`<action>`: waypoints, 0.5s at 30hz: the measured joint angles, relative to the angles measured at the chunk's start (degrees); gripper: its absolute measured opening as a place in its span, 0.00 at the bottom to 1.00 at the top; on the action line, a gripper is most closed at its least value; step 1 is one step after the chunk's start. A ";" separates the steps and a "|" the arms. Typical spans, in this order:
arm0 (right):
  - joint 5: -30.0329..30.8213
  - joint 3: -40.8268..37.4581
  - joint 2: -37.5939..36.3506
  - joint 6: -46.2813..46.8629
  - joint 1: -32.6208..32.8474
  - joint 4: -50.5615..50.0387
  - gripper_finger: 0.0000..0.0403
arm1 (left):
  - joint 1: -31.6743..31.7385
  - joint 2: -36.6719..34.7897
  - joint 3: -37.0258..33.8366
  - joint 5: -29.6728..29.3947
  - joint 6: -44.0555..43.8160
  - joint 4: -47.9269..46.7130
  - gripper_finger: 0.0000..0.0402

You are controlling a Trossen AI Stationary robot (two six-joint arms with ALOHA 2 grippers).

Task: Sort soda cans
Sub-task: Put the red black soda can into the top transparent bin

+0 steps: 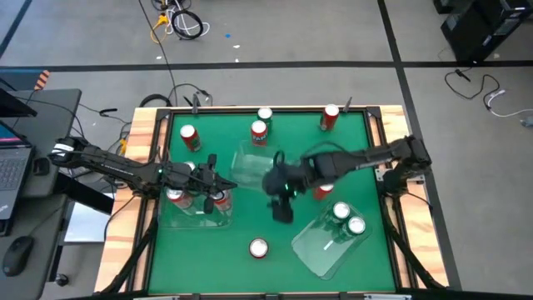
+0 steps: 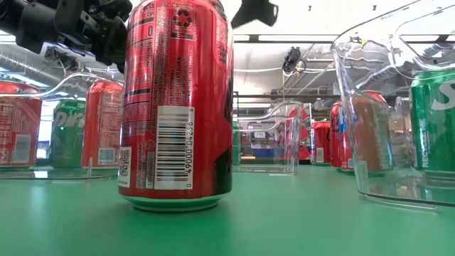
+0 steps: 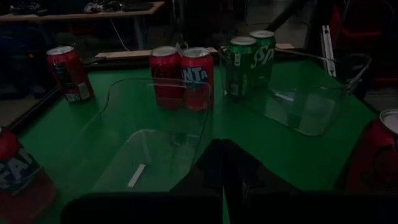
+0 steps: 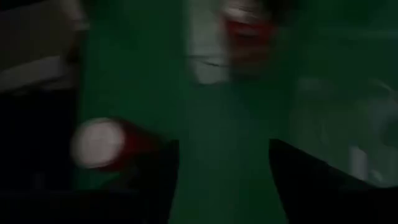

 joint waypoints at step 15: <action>8.04 0.24 8.04 3.80 12.43 16.22 0.82 | 0.00 0.02 0.02 -0.02 -1.44 0.97 0.00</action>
